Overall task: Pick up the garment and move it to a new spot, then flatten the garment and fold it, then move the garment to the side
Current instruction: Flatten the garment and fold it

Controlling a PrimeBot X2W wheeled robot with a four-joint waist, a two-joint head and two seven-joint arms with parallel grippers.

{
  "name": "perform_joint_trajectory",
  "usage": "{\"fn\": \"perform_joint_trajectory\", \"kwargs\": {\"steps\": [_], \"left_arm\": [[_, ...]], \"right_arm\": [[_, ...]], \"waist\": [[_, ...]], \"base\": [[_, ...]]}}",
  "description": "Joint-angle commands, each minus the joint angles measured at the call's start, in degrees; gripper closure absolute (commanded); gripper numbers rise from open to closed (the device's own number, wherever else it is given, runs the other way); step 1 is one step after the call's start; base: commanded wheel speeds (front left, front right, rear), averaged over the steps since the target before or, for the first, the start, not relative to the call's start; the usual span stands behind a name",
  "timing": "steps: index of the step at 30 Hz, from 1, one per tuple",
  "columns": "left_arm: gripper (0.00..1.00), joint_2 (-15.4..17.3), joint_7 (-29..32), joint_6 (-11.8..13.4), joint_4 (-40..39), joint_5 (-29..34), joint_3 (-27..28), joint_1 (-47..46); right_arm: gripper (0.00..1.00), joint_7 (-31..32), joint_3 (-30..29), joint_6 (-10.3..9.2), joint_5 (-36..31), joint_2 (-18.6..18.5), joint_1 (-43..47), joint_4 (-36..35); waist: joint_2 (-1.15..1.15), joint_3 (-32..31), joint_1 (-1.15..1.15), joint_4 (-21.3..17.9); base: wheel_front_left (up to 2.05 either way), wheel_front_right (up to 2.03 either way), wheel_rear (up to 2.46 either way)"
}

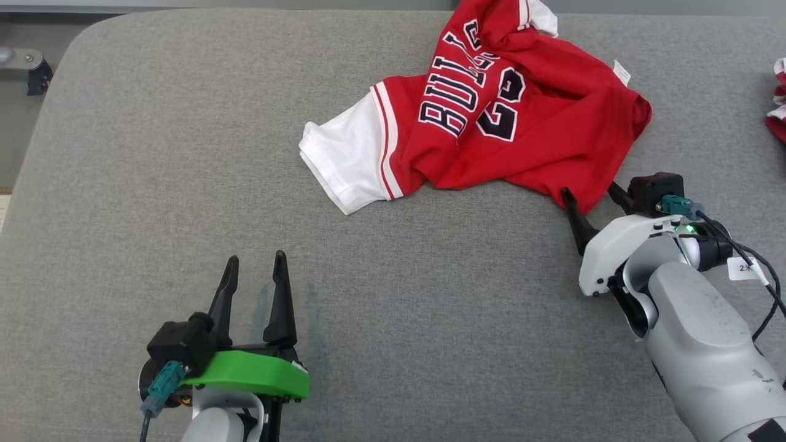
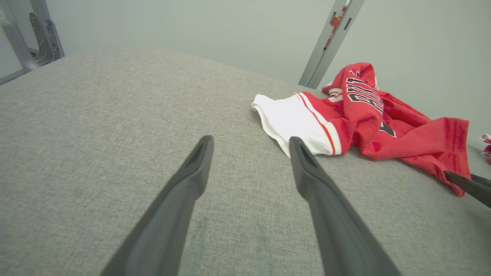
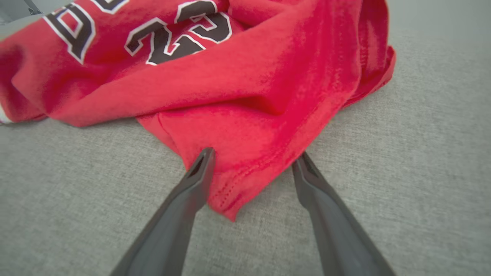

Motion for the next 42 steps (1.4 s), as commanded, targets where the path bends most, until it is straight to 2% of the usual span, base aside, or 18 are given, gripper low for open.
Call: {"fn": "perform_joint_trajectory", "kwargs": {"steps": [1,2,3,4,8,11,18,23,30,31,32,33,37,42], "left_arm": [[0.0,0.15,-0.02,0.02,0.01,0.06,0.1,-0.54],[0.0,0.15,-0.02,0.06,0.01,0.03,0.16,-0.53],[0.0,0.15,-0.02,0.1,0.03,0.0,0.15,-0.51],[0.0,0.15,-0.02,0.15,0.04,-0.03,0.21,-0.46],[0.0,0.15,-0.02,0.32,-0.02,-0.06,0.53,0.15],[0.0,0.14,-0.02,0.39,-0.01,0.13,1.0,0.89],[0.0,0.15,-0.02,0.24,0.14,0.85,1.19,2.01],[0.0,0.15,-0.02,-0.1,0.35,1.41,0.75,2.42],[0.0,0.15,-0.02,-0.41,0.86,2.02,1.07,2.59],[0.0,0.15,-0.02,-0.44,0.95,2.07,1.15,2.67],[0.0,0.15,-0.03,-0.46,1.02,2.1,1.21,2.74],[0.0,0.15,-0.02,-0.55,1.09,2.15,1.3,2.8],[0.0,0.15,-0.02,-0.59,1.28,2.43,1.7,2.96],[0.0,0.15,-0.03,-0.81,1.21,2.83,2.3,3.29]], "right_arm": [[0.27,0.56,0.07,-0.09,0.55,-0.13,0.68,-0.15],[0.64,0.86,0.05,-0.09,0.7,-0.16,0.65,-0.14],[0.87,1.14,0.14,-0.09,0.72,-0.26,0.64,0.01],[1.0,1.32,0.33,-0.09,0.6,-0.35,0.64,0.02],[1.0,0.19,0.73,-0.09,1.02,-1.23,0.99,-1.32],[1.0,-0.96,-0.06,-0.09,1.0,-3.33,1.94,-3.4],[1.0,0.86,-5.42,-0.09,0.5,-8.5,7.26,-11.58],[1.0,4.67,-12.79,-0.09,0.46,-10.94,13.09,-16.77],[1.0,6.27,-23.15,-0.09,-2.06,-9.83,18.54,-19.65],[0.88,5.91,-24.54,-0.09,-2.64,-9.23,18.86,-19.74],[0.55,5.68,-25.37,-0.09,-3.38,-8.76,19.2,-19.71],[0.0,5.23,-26.44,-0.09,-4.49,-8.17,19.51,-19.87],[0.0,3.68,-28.41,-0.09,-7.13,-5.03,19.7,-21.27],[0.0,1.26,-27.23,-0.09,-7.92,-3.25,19.98,-25.81]], "waist": [[0.0,0.07,0.0,0.75],[0.0,0.06,0.0,0.96],[0.0,0.01,0.0,1.26],[0.0,-0.04,0.0,1.43],[0.0,-0.47,0.0,1.67],[0.0,-1.13,0.0,1.2],[0.0,-2.62,0.0,-0.96],[0.0,-2.85,0.0,-1.99],[0.0,-3.05,0.0,-2.67],[0.0,-3.2,0.0,-2.84],[0.0,-3.39,0.0,-3.0],[0.0,-3.61,0.0,-3.23],[0.0,-4.71,0.0,-4.41],[0.0,-6.35,0.0,-6.42]], "base": [[0.0,0.0,0.0],[0.0,0.0,0.0],[0.0,0.0,0.0],[0.0,0.0,0.0],[0.0,0.0,0.0],[0.0,0.0,0.0],[0.0,0.0,0.0],[0.0,0.0,0.0],[0.0,0.0,0.0],[0.0,0.0,0.0],[0.0,0.0,0.0],[0.0,0.0,0.0],[0.0,0.0,0.0],[0.0,0.0,0.0]]}}
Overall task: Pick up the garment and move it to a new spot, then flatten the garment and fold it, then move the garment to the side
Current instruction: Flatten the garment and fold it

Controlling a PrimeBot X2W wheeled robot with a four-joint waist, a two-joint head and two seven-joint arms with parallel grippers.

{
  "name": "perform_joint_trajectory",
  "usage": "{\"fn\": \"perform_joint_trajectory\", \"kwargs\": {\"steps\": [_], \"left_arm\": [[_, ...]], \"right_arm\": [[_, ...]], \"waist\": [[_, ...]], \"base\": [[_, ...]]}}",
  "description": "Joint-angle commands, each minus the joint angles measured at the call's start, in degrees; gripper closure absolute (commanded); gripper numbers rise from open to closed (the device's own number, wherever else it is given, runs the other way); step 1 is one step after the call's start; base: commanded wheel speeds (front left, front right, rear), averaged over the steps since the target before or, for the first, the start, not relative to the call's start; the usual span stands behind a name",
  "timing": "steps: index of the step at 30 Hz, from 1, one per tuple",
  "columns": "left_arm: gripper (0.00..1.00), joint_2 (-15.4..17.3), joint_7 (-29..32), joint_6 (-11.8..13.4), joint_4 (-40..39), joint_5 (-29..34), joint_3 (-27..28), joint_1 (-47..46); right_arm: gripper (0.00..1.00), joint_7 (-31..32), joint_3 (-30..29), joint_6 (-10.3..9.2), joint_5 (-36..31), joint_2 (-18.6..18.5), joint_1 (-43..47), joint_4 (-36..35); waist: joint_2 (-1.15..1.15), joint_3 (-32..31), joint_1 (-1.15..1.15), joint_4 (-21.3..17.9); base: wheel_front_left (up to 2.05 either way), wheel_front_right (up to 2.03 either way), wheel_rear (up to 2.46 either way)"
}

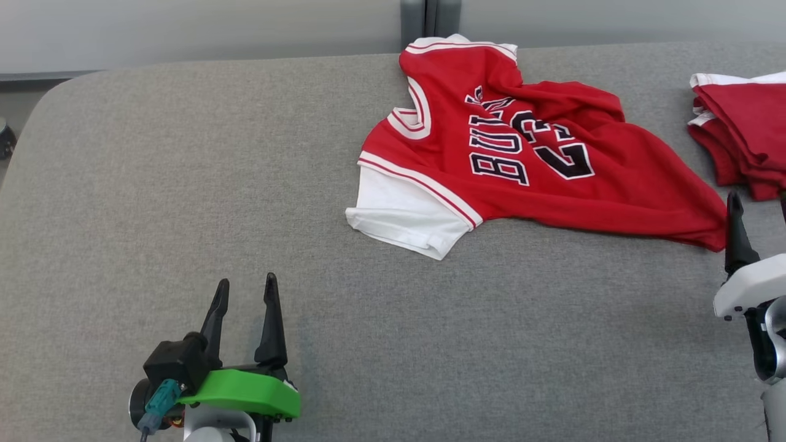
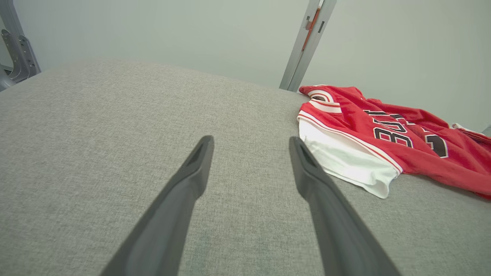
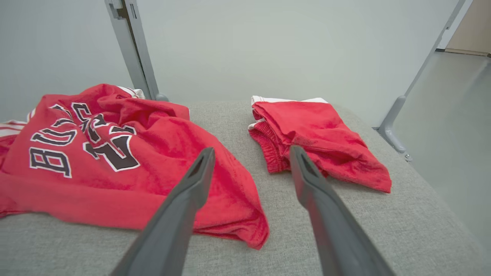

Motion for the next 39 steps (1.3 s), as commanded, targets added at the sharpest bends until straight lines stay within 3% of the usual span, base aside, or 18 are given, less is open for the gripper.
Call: {"fn": "perform_joint_trajectory", "kwargs": {"steps": [1,8,16,26,33,39], "left_arm": [[0.0,0.16,-0.01,-0.22,0.04,0.45,0.3,0.69],[0.0,0.15,-0.01,-0.43,0.58,0.01,0.25,0.58],[0.0,0.15,-0.02,-1.14,4.02,0.17,-1.61,-2.22],[0.0,0.18,1.96,-3.54,15.16,1.87,-6.11,-13.42],[0.0,1.1,5.74,-5.27,25.81,0.79,-6.23,-22.59],[0.0,2.21,5.14,-5.86,32.17,-0.04,-5.5,-26.47]], "right_arm": [[0.0,-0.95,0.49,-0.09,-0.33,0.76,1.16,-1.52],[0.0,-4.93,3.31,-0.09,-0.78,5.73,4.25,-8.78],[0.0,-7.11,8.56,-0.09,-1.28,10.67,6.77,-10.75],[0.0,-8.46,13.66,-0.09,-0.11,11.94,4.7,-10.16],[0.0,-8.98,15.48,-0.09,0.77,11.93,2.75,-9.35],[0.0,-9.42,14.94,-0.09,1.01,11.96,2.77,-8.46]], "waist": [[0.0,-1.33,0.0,-1.45],[0.0,-2.56,0.0,-3.73],[0.0,-2.31,0.0,-5.06],[0.0,0.75,0.0,-6.52],[0.0,3.73,0.0,-10.16],[0.0,4.88,0.0,-13.35]], "base": [[0.0,0.0,0.0],[0.0,0.0,0.0],[0.0,0.0,0.0],[0.0,0.0,0.0],[0.0,0.0,0.0],[0.0,0.0,0.0]]}}
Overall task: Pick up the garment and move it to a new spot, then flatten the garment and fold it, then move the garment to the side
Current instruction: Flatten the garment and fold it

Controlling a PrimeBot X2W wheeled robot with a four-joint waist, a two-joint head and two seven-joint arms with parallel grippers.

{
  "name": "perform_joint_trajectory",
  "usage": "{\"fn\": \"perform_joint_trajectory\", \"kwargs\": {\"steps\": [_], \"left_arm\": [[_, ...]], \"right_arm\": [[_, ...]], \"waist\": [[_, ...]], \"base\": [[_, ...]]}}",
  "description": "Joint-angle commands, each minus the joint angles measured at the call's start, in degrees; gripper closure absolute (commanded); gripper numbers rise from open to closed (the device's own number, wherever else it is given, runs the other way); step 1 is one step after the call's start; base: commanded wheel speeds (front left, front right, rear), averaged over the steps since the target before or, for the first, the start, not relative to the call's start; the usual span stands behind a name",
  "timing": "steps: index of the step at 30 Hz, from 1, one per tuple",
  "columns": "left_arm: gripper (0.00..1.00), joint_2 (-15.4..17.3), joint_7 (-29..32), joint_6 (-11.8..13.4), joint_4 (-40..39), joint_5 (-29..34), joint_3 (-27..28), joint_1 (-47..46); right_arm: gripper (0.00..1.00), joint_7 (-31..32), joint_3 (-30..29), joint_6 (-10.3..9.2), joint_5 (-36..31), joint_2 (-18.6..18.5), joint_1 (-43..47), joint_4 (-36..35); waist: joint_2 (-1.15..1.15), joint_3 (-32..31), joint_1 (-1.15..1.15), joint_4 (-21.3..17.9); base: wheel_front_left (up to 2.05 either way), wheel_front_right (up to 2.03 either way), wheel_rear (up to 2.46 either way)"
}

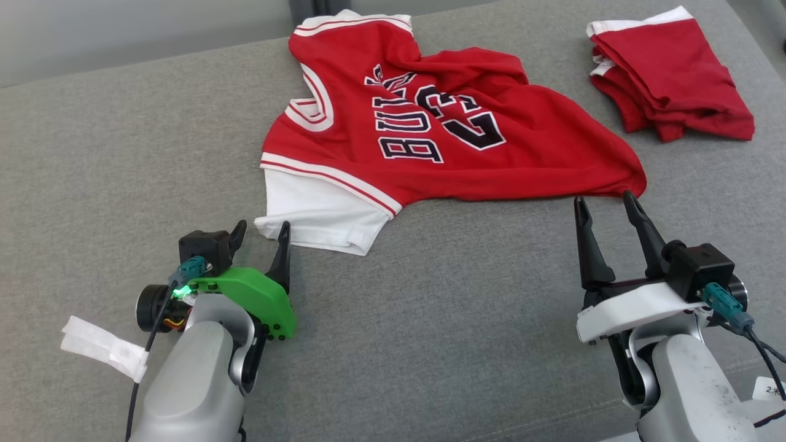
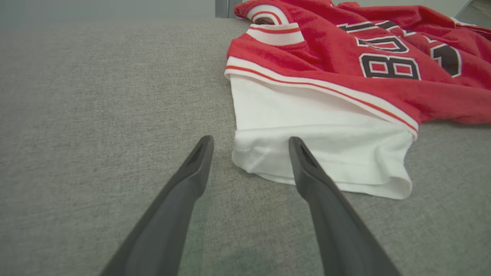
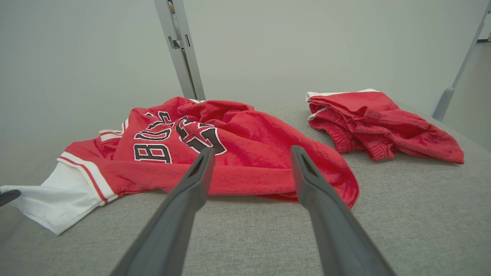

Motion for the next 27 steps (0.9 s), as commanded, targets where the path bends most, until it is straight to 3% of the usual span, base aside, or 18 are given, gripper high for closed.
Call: {"fn": "perform_joint_trajectory", "kwargs": {"steps": [1,2,3,4,13,27], "left_arm": [[0.0,0.43,-0.19,-0.41,0.99,-0.58,0.02,-1.15],[0.49,0.57,-0.43,-0.6,1.79,-0.76,0.03,-1.6],[0.9,0.54,-0.46,-0.79,2.34,-0.95,-0.05,-1.82],[1.0,0.49,-0.67,-1.01,2.95,-0.99,-0.2,-1.94],[1.0,0.63,-5.09,-0.23,-0.89,-1.63,2.09,-1.69],[1.0,3.6,-5.31,3.34,-28.55,-1.28,8.91,13.96]], "right_arm": [[0.0,-0.41,-0.24,-0.09,0.37,-0.09,-0.15,0.06],[0.0,-0.47,-0.43,-0.09,0.43,-0.1,-0.11,0.14],[0.0,-0.45,-0.61,-0.09,0.47,-0.08,-0.06,0.18],[0.0,-0.53,-0.78,-0.09,0.48,-0.08,0.01,0.25],[0.0,-0.68,-2.6,-0.09,-0.38,-0.09,1.42,0.88],[0.0,-0.73,-2.14,-0.09,-0.63,-0.12,3.97,2.61]], "waist": [[0.0,1.31,0.0,-2.15],[0.0,1.42,0.0,-2.48],[0.0,1.46,0.0,-2.63],[0.0,1.47,0.0,-2.76],[0.0,-0.58,0.0,0.02],[0.0,-4.77,0.0,8.21]], "base": [[0.0,0.0,0.0],[0.0,0.0,0.0],[0.0,0.0,0.0],[0.0,0.0,0.0],[0.0,0.0,0.0],[0.0,0.0,0.0]]}}
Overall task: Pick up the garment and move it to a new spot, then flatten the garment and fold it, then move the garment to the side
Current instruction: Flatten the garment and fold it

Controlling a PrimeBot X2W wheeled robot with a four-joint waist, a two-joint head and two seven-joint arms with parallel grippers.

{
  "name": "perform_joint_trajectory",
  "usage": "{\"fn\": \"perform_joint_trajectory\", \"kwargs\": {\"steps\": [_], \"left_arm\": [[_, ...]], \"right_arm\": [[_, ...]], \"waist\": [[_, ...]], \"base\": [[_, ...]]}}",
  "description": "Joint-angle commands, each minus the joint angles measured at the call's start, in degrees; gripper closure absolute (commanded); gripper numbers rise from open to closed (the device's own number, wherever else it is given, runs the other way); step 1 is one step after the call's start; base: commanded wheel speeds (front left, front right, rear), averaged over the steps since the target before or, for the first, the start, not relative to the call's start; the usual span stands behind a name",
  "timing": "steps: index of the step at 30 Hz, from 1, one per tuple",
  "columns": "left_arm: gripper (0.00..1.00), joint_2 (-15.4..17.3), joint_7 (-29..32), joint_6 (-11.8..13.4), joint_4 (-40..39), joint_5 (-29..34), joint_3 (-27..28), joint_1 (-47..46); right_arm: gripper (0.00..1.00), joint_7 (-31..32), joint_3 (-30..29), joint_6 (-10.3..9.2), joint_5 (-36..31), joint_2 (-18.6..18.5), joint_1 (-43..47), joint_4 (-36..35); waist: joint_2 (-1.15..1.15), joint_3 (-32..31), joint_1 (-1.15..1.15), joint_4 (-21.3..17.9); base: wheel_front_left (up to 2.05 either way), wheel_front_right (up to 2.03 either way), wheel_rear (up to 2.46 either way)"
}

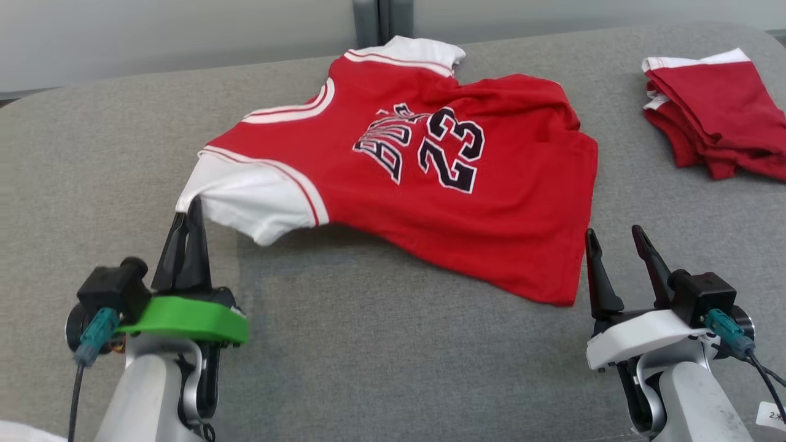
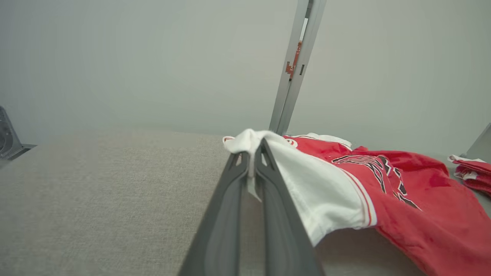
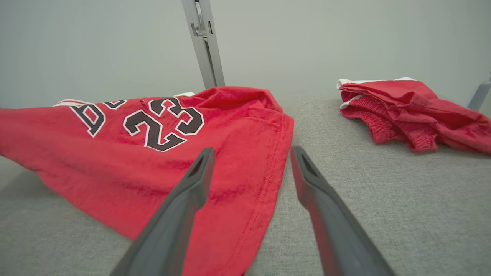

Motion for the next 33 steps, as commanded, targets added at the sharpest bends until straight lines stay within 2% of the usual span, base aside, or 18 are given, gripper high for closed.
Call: {"fn": "perform_joint_trajectory", "kwargs": {"steps": [1,6,14,26,27,28,29,33], "left_arm": [[1.0,0.49,0.24,0.58,-1.34,-0.4,0.52,2.53],[1.0,0.88,1.34,2.7,-4.32,-1.92,2.25,9.26],[1.0,-0.09,1.77,4.13,-1.29,-4.22,3.42,15.32],[1.0,-1.05,0.64,3.52,2.17,-6.79,4.94,19.14],[0.69,-1.08,0.6,3.41,2.31,-6.62,4.73,19.09],[0.25,-1.17,0.56,3.27,2.58,-6.46,4.42,19.03],[0.0,-1.26,0.51,3.16,2.88,-6.3,4.24,18.75],[0.0,-1.75,0.22,2.95,3.39,-5.87,3.74,17.23]], "right_arm": [[0.0,-0.22,-0.16,-0.09,-0.08,-0.16,0.67,0.18],[0.0,0.34,-2.51,-0.09,-1.04,-0.16,1.49,0.42],[0.0,1.07,-8.36,-0.09,-4.03,-0.15,2.53,-1.08],[0.0,1.55,-9.42,-0.09,-4.03,-0.15,2.73,-2.25],[0.0,1.54,-9.16,-0.09,-3.89,-0.15,2.68,-2.14],[0.0,1.52,-8.75,-0.09,-3.69,-0.14,2.57,-2.01],[0.0,1.48,-8.42,-0.09,-3.45,-0.15,2.45,-1.91],[0.0,1.22,-6.76,-0.09,-2.73,-0.15,2.37,-1.59]], "waist": [[0.0,-1.56,0.0,2.03],[0.0,-1.96,0.0,2.75],[0.0,-1.9,0.0,1.8],[0.0,-1.88,0.0,0.71],[0.0,-1.98,0.0,0.74],[0.0,-2.14,0.0,0.76],[0.0,-2.31,0.0,0.78],[0.0,-3.0,0.0,0.89]], "base": [[0.0,0.0,0.0],[0.0,0.0,0.0],[0.0,0.0,0.0],[0.0,0.0,0.0],[0.0,0.0,0.0],[0.0,0.0,0.0],[0.0,0.0,0.0],[0.0,0.0,0.0]]}}
